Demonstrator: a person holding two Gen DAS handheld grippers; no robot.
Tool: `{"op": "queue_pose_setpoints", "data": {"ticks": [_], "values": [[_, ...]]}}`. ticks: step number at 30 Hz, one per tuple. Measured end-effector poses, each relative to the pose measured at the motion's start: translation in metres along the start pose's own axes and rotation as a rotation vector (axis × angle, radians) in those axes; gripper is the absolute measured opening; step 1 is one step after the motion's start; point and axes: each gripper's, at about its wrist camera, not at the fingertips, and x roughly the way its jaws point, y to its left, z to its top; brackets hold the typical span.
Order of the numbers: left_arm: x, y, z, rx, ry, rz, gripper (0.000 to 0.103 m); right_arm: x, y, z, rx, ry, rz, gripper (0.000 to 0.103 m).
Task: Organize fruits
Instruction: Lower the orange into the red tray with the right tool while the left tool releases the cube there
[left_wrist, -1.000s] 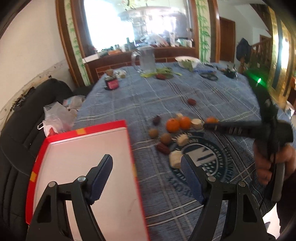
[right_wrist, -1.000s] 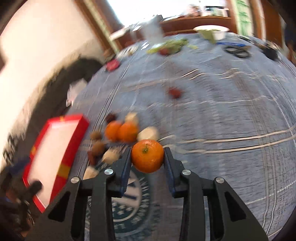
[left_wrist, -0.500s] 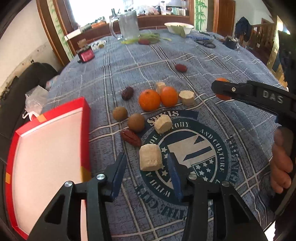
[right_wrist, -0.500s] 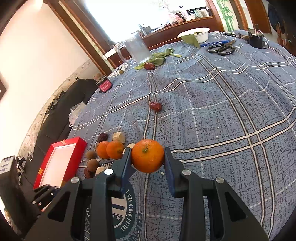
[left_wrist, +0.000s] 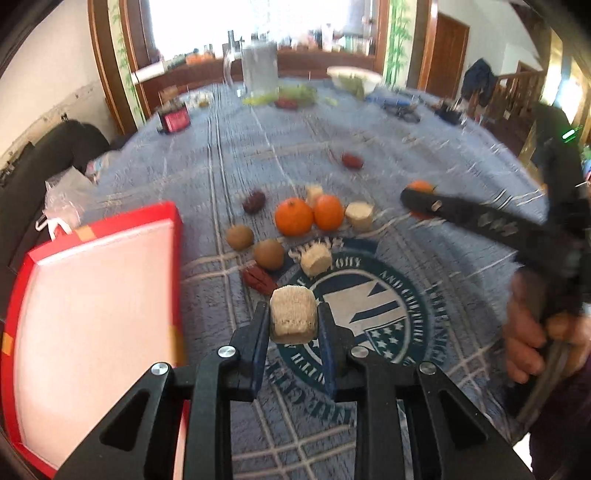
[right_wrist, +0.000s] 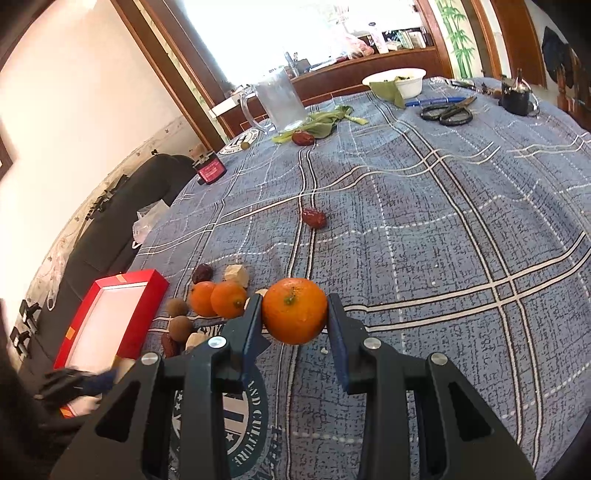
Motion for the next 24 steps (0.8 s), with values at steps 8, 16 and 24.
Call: {"op": "queue_pose_setpoints", "data": {"ticks": [8,16,24], "values": [[-0.070,0.062,-0.014,-0.080,-0.160,0.119,0.025,-0.005,0.023,-0.009,-0.034,0.007,0.017,0.036],[-0.062,0.136,-0.049,-0.222,-0.111,0.340,0.025,-0.009,0.158,-0.048,-0.280,0.086,0.226,0.036],[-0.052,0.170,-0.073,-0.294,-0.071,0.423,0.025,0.012,0.233,-0.090,-0.432,0.210,0.292,0.036]]}}
